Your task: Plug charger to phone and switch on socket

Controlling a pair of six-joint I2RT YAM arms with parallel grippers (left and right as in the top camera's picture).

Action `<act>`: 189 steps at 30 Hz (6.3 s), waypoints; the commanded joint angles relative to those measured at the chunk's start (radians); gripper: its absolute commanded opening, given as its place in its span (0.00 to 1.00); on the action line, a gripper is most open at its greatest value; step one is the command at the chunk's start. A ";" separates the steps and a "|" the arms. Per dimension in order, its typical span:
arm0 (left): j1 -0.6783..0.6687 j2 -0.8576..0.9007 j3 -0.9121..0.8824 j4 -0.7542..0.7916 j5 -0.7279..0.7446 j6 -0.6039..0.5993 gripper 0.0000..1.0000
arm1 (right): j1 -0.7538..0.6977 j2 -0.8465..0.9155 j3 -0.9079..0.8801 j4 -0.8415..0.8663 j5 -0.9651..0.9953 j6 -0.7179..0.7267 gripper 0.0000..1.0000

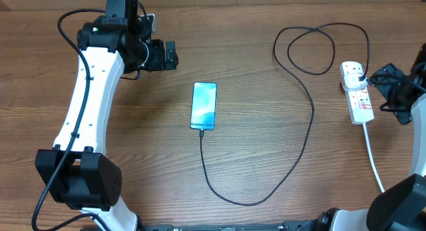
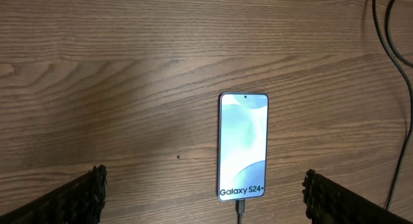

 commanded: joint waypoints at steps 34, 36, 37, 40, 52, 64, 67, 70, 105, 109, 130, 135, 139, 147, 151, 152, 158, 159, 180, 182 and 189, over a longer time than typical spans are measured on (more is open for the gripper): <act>-0.003 0.009 0.004 0.001 -0.012 0.019 1.00 | -0.109 0.572 0.292 0.008 -0.008 -0.093 1.00; -0.003 0.009 0.004 0.001 -0.012 0.019 1.00 | -0.108 0.587 0.292 0.003 -0.018 -0.093 1.00; -0.003 0.009 0.004 0.001 -0.012 0.019 1.00 | -0.108 0.591 0.292 0.003 -0.030 -0.093 1.00; -0.003 0.009 0.004 0.001 -0.012 0.019 1.00 | -0.109 0.592 0.292 -0.004 -0.038 -0.093 1.00; -0.003 0.009 0.004 0.001 -0.012 0.019 1.00 | -0.108 0.592 0.292 -0.001 -0.072 -0.098 1.00; -0.002 0.009 0.004 0.001 -0.012 0.019 1.00 | -0.108 0.592 0.292 -0.022 -0.146 -0.146 1.00; -0.002 0.009 0.004 0.001 -0.012 0.019 1.00 | -0.108 0.592 0.292 -0.024 -0.147 -0.146 1.00; -0.002 0.009 0.004 0.001 -0.012 0.019 1.00 | -0.108 0.592 0.292 -0.036 -0.147 -0.146 1.00; -0.002 0.009 0.004 0.001 -0.012 0.019 1.00 | -0.140 0.464 0.349 -0.172 -0.075 -0.137 1.00; -0.002 0.009 0.004 0.001 -0.012 0.019 1.00 | -0.138 0.297 0.349 -0.230 -0.058 -0.098 1.00; -0.002 0.009 0.004 0.001 -0.012 0.019 1.00 | 0.238 -0.681 0.035 -0.426 -0.112 -0.085 1.00; -0.002 0.009 0.004 0.001 -0.012 0.019 1.00 | 0.238 -0.868 -0.093 -0.400 -0.113 -0.052 1.00; -0.002 0.009 0.004 0.001 -0.012 0.019 1.00 | 0.238 -0.956 -0.170 -0.397 -0.112 0.011 1.00; -0.002 0.009 0.004 0.001 -0.012 0.019 1.00 | 0.238 -0.965 -0.183 -0.466 -0.113 0.009 1.00; -0.002 0.009 0.004 0.001 -0.012 0.019 1.00 | 0.238 -0.965 -0.183 -0.499 -0.113 0.010 1.00; -0.002 0.009 0.004 0.001 -0.012 0.019 1.00 | 0.238 -0.965 -0.183 -0.499 -0.113 0.010 1.00; -0.002 0.009 0.004 0.001 -0.012 0.019 1.00 | 0.238 -0.965 -0.183 -0.499 -0.113 0.010 1.00; -0.002 0.009 0.004 0.001 -0.012 0.019 1.00 | 0.238 -0.965 -0.183 -0.499 -0.113 0.010 1.00; -0.002 0.009 0.004 0.001 -0.012 0.019 1.00 | 0.385 -1.141 -0.449 -0.108 -0.277 -0.313 1.00; -0.002 0.009 0.004 0.001 -0.012 0.019 1.00 | 0.428 -1.214 -0.535 0.004 -0.278 -0.345 1.00; -0.002 0.009 0.004 0.001 -0.012 0.019 1.00 | 0.449 -1.420 -0.834 0.354 -0.272 -0.382 1.00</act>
